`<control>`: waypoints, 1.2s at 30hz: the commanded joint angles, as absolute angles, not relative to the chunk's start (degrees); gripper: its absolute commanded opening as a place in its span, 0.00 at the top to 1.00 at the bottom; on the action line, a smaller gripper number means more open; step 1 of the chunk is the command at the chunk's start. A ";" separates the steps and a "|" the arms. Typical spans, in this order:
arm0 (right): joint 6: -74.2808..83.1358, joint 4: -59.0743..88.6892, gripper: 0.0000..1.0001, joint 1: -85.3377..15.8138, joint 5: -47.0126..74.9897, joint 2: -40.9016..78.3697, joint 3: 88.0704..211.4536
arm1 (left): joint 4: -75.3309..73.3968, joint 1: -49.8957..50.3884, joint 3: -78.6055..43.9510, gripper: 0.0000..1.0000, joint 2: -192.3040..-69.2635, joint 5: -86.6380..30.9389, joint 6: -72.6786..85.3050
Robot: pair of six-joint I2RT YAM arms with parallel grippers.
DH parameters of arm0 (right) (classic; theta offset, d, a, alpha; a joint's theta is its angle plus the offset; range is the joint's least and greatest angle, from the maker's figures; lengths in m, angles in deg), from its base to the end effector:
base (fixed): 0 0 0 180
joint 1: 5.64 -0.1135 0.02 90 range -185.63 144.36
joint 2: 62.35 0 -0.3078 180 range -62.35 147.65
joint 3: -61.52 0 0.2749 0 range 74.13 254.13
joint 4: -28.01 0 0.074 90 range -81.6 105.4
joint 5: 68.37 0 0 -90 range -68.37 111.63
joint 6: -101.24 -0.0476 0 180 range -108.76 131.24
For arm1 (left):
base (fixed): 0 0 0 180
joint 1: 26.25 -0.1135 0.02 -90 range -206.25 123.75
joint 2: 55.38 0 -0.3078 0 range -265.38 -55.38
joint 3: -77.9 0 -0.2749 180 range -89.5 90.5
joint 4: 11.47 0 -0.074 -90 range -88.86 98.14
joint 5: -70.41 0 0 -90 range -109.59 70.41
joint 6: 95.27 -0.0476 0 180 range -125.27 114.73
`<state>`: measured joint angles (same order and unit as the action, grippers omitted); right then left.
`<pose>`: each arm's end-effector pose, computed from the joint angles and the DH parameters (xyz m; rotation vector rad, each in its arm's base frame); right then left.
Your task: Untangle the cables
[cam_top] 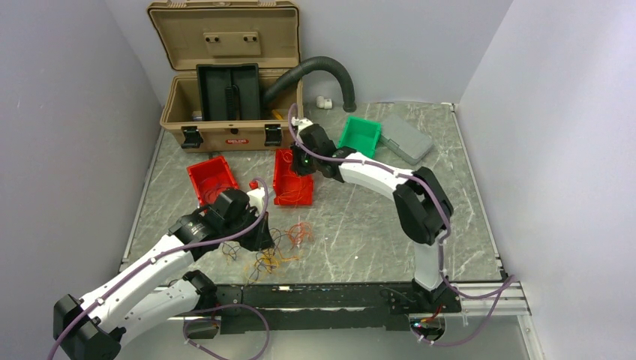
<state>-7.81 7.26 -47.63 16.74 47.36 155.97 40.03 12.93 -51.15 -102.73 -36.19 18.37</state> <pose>0.3594 0.3290 0.2595 -0.5026 2.2271 0.6745 0.1201 -0.1154 0.2684 0.4840 2.4940 -0.8246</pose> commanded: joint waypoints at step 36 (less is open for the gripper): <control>-6.10 -8.39 1.00 -47.73 26.49 29.80 160.20 | 39.48 13.01 -50.03 1.00 -103.10 -36.49 17.85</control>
<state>-7.17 -8.67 -47.63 25.68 34.67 158.40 40.03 12.93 -51.15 -103.21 -36.21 18.15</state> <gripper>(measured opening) 0.009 0.012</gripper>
